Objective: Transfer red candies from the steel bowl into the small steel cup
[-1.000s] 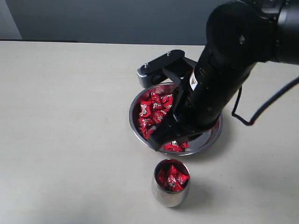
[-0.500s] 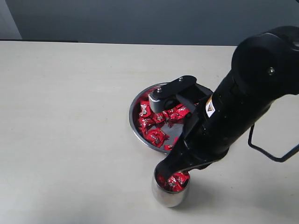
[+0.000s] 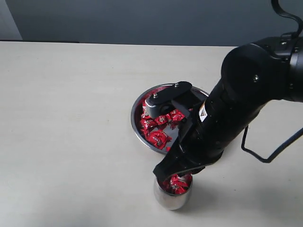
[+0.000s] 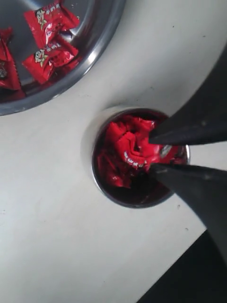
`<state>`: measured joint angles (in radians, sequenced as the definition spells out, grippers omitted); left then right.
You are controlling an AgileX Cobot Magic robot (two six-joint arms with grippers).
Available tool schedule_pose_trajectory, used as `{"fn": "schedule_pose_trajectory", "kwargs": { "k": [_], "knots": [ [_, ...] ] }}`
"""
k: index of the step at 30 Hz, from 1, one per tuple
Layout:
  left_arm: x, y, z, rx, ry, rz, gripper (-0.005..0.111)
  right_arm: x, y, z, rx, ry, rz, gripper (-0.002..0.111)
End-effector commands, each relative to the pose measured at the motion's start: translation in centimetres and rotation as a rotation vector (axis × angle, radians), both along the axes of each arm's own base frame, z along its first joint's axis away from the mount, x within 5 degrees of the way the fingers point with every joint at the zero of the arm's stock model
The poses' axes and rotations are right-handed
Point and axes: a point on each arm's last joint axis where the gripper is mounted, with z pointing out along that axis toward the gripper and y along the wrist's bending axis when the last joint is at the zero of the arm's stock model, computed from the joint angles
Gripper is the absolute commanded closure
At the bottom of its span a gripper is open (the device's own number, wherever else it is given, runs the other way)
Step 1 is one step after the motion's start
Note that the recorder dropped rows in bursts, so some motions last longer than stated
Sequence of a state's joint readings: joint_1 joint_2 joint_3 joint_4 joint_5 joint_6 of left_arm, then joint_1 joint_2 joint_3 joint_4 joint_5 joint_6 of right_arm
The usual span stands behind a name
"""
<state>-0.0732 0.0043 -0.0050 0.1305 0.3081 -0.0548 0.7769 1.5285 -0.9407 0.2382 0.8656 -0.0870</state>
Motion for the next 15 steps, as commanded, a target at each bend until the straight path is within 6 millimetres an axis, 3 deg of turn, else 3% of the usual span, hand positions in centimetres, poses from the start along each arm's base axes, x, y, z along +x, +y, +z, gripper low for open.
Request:
{"fn": "schedule_pose_trajectory", "kwargs": {
  "k": [1,6,12,15],
  "knots": [
    [0.0,0.0,-0.1,-0.004,-0.006,0.003,0.106,0.1,0.1,-0.4,-0.008,-0.002,0.014,0.082],
    [0.0,0.0,-0.1,-0.004,-0.006,0.003,0.106,0.6,0.4,0.1,0.012,-0.044,0.017,0.082],
    [0.0,0.0,-0.1,-0.004,-0.006,0.003,0.106,3.0,0.9,2.2,0.008,-0.245,-0.025,0.082],
    [0.0,0.0,-0.1,-0.004,-0.006,0.003,0.106,4.7,0.6,2.2,-0.029,-0.285,-0.071,0.082]
  ]
}}
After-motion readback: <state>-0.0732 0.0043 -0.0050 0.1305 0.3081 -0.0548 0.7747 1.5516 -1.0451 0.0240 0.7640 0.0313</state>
